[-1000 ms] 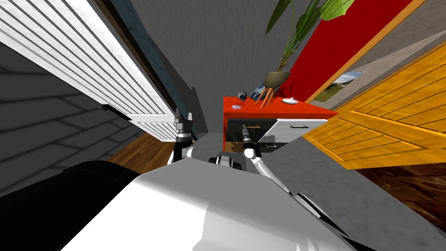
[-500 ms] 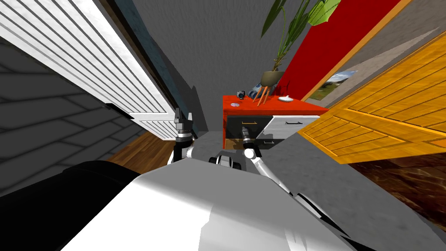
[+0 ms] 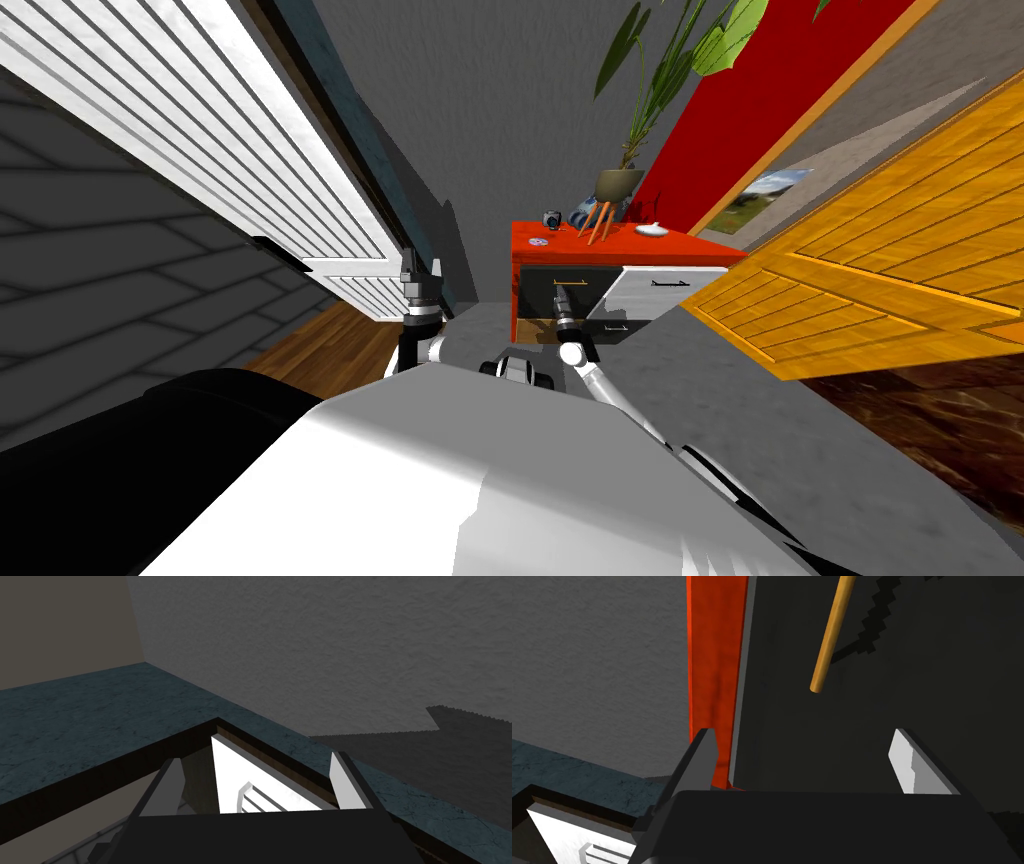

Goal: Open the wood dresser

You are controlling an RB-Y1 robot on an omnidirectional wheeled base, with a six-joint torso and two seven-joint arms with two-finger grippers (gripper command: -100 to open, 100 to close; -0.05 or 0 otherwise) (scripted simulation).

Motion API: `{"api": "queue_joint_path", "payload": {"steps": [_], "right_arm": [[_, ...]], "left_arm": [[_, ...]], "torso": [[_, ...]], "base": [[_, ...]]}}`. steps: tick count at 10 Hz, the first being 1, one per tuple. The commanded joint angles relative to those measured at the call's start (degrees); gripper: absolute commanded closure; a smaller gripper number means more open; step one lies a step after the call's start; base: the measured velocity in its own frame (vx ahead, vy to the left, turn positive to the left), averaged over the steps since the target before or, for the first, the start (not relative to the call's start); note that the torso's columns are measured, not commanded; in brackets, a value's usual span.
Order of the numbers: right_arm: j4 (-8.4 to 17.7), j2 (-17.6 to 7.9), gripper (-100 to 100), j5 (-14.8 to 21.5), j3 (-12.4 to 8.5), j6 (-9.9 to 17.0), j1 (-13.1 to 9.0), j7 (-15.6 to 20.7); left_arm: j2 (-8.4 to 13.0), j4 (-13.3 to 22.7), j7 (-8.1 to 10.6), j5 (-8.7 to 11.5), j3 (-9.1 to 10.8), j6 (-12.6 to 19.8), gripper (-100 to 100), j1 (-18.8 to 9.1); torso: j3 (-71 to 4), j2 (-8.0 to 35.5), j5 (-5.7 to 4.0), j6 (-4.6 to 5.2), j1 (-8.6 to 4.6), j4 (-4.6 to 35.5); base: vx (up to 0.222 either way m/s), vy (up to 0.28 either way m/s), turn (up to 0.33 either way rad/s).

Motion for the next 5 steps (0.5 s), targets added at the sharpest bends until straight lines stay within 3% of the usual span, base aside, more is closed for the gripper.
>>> {"api": "queue_joint_path", "payload": {"steps": [1, 5], "right_arm": [[-0.82, 0.29, -100, -0.54, 1.24, -1.63, 0.53, -2.66], [-1.95, 0.7, -100, -1.27, 3.05, -3.92, 1.32, -6.38]], "left_arm": [[0.0, 0.0, 0.0, 0.0, 0.0, 0.0, 0, 0.0], [0.0, 0.0, 0.0, 0.0, 0.0, 0.0, 0, -0.01]], "torso": [[0.19, 0.31, 0.0, 0.0, -0.01, 0.09], [0.29, 0.46, 0.02, 0.0, 0.06, 0.14]], "base": [[0.112, -0.043, 0.046], [0.085, -0.029, 0.046]]}}
